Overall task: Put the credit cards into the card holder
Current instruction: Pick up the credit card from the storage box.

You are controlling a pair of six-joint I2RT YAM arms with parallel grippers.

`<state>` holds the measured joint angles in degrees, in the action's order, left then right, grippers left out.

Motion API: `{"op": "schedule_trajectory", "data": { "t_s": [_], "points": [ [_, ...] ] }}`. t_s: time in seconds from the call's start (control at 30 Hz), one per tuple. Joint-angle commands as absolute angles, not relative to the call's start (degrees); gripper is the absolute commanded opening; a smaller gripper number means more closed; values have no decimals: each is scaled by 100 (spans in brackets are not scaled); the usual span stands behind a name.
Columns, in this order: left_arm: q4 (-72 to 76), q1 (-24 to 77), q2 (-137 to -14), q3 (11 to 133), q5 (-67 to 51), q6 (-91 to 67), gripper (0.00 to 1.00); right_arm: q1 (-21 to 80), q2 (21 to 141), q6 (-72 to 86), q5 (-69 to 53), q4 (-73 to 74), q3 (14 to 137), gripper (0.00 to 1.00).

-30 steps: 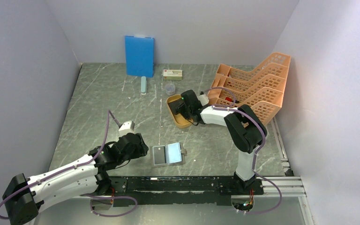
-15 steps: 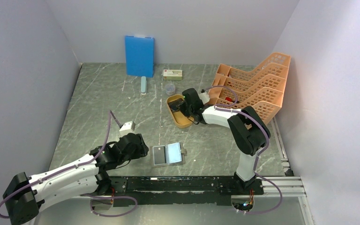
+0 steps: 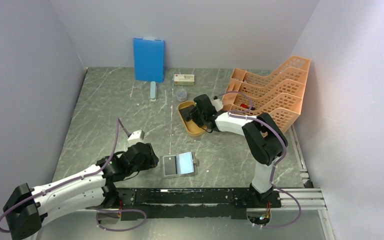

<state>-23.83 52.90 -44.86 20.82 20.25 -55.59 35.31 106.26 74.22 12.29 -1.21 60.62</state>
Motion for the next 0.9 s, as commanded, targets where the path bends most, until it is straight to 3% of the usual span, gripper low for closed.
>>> {"op": "schedule_trajectory", "data": {
  "t_s": [0.0,0.37,0.53,0.87],
  "points": [
    [-2259,5288,-4470,2037,1933,-5625,57,3507,10791,7340,1239,137,6241,47],
    [-2328,5278,-4390,2030,1955,-5634,57,3464,10900,7259,1213,184,6337,42],
    [-2296,5289,-4432,2045,1934,-5609,57,3459,10839,7256,1204,85,6229,31],
    [-2273,5280,-4505,2079,1929,-5590,57,3453,10871,7403,1119,-241,6240,33]
  ]
}}
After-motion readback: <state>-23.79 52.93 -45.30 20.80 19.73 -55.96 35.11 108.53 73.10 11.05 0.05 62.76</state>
